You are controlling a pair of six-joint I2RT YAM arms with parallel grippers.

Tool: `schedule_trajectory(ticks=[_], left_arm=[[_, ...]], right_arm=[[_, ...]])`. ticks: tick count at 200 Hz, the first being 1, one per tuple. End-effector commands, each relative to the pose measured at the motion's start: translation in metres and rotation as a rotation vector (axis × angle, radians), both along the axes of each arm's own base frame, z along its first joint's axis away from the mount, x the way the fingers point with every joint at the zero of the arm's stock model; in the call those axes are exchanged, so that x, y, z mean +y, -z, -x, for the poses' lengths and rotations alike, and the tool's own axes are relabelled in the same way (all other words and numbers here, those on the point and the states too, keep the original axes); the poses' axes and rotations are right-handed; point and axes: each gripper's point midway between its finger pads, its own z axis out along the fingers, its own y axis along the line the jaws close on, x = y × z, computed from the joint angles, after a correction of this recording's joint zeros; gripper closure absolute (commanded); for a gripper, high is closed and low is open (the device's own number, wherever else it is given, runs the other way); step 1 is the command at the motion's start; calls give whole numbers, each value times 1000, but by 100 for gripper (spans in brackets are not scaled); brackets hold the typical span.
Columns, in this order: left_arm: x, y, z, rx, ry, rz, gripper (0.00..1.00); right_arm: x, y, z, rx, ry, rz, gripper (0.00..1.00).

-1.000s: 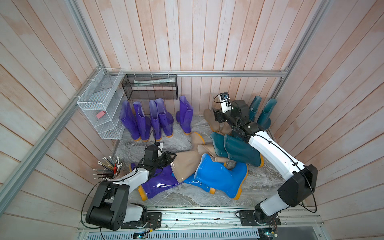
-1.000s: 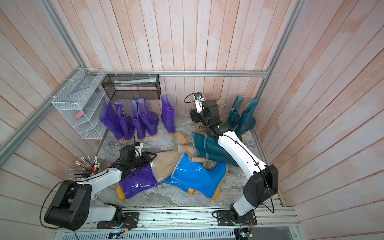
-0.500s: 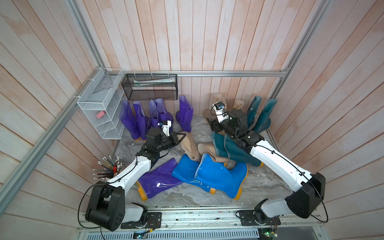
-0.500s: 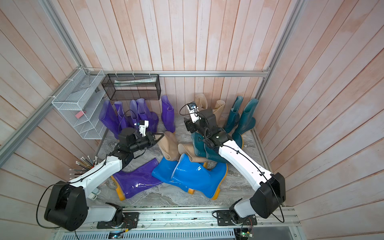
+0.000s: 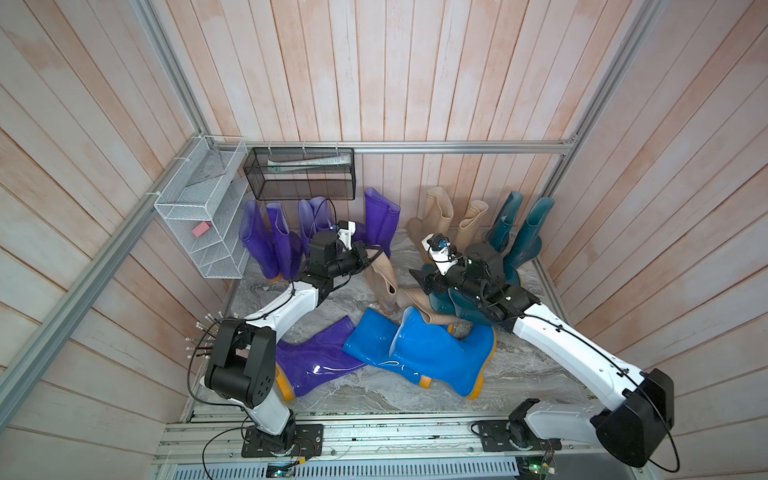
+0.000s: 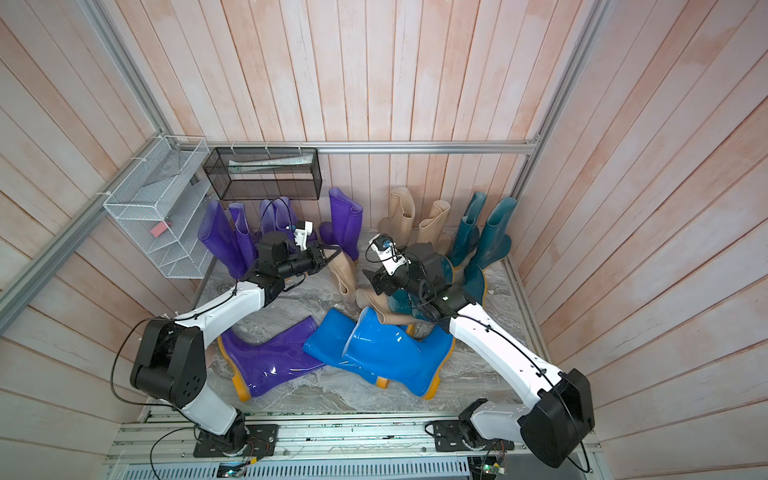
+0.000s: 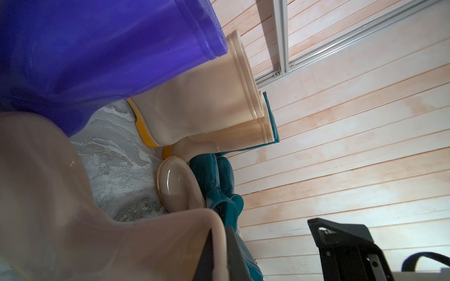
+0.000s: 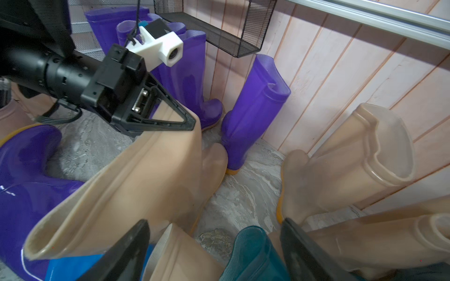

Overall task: Match and arrange rain boots in pairs
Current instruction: Pick up the rain boot from the rain pile shoes.

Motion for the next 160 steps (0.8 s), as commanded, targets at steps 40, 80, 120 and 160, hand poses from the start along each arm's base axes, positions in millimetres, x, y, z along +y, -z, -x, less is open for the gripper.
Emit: schedule_trajectory(ticks=[40, 80, 120, 160], left_arm=[[14, -75, 8, -152, -80, 60, 100], [18, -101, 18, -168, -86, 113, 100], [23, -120, 26, -186, -100, 119, 100], [25, -137, 35, -202, -96, 127, 100]], right_arm=[[27, 18, 47, 80, -153, -66, 12], [51, 29, 63, 87, -201, -113, 8], [65, 34, 54, 59, -185, -145, 2], [70, 36, 31, -23, -121, -157, 2]])
